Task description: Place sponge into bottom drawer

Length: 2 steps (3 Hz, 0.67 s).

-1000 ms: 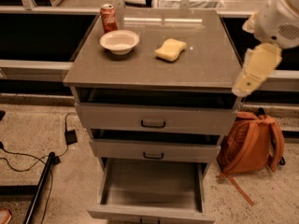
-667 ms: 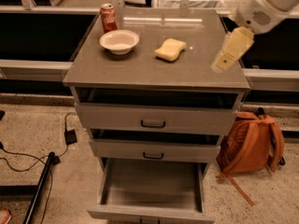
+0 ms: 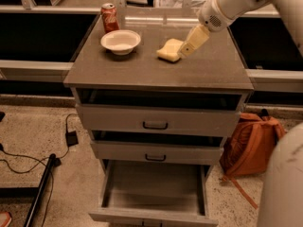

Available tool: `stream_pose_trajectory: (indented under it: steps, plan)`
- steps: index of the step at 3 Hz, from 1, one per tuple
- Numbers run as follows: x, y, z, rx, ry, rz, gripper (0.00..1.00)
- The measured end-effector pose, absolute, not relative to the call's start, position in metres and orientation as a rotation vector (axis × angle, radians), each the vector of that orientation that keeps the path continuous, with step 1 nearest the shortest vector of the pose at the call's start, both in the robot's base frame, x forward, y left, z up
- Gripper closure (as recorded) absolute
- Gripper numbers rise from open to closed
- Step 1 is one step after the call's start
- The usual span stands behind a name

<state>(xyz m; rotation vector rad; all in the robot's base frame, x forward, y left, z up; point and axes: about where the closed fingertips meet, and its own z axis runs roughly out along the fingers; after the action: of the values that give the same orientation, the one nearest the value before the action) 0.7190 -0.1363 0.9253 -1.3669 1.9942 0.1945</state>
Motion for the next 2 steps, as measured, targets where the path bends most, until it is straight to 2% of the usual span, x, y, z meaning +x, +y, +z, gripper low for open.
stream_pose_trajectory:
  steps: [2]
  plan:
    - [0.801,-0.103,0.863,-1.266,2.011,0.296,0.00]
